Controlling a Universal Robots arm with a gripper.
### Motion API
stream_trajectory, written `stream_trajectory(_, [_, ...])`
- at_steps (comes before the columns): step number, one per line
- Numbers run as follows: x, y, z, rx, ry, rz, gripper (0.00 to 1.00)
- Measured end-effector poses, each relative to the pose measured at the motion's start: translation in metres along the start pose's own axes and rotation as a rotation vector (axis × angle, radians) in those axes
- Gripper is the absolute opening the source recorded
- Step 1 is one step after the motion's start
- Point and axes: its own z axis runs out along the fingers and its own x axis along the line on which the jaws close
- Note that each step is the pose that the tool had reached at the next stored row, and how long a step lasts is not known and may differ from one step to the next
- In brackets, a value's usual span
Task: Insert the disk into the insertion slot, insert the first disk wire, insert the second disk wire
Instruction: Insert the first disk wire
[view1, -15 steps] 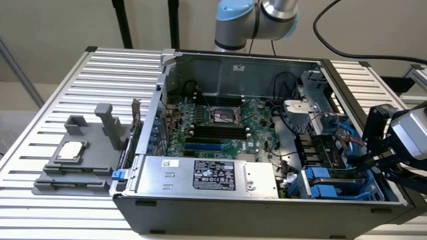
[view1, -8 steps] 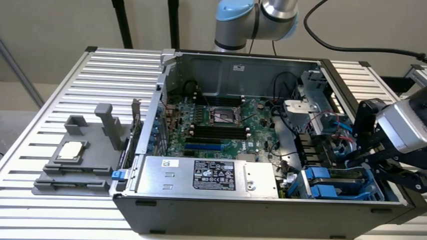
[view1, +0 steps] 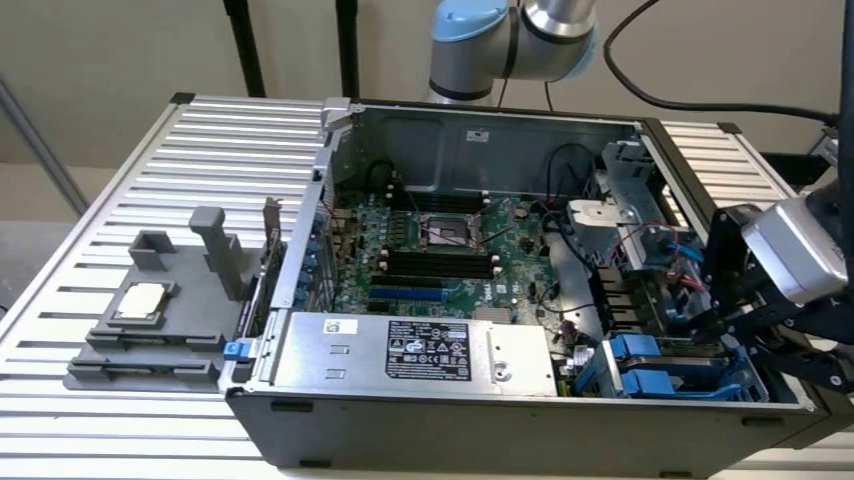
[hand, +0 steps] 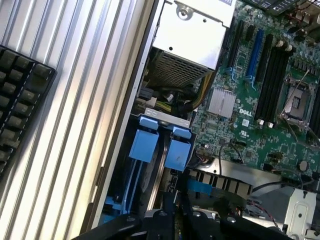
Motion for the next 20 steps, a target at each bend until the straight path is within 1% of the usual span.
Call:
stream_trajectory(1, [0.0, 0.0, 0.0001, 0.0001, 0.0056, 0.007, 0.16])
stream_trajectory(2, [0.0, 0.0, 0.0001, 0.0009, 0.009, 0.015, 0.16])
stream_trajectory(3, [0.0001, 0.0001, 0.0002, 0.0026, 0.0102, 0.025, 0.16])
stream_trajectory(8, [0.0001, 0.0, 0.0006, 0.0124, 0.0098, 0.094, 0.16])
stream_trajectory(10, [0.0002, 0.0, 0.0013, 0.0144, 0.0086, 0.123, 0.16])
stream_trajectory(11, [0.0004, 0.0, 0.0017, 0.014, 0.008, 0.135, 0.16])
stream_trajectory(12, [0.0005, 0.0001, 0.0023, 0.0122, 0.0075, 0.147, 0.16])
stream_trajectory(17, [0.001, 0.0001, 0.005, -0.0021, 0.0058, 0.2, 0.16])
stream_trajectory(18, [0.0011, 0.0001, 0.0055, -0.0043, 0.0052, 0.211, 0.16])
stream_trajectory(20, [0.001, 0.0, 0.0065, -0.0038, 0.0046, 0.226, 0.16])
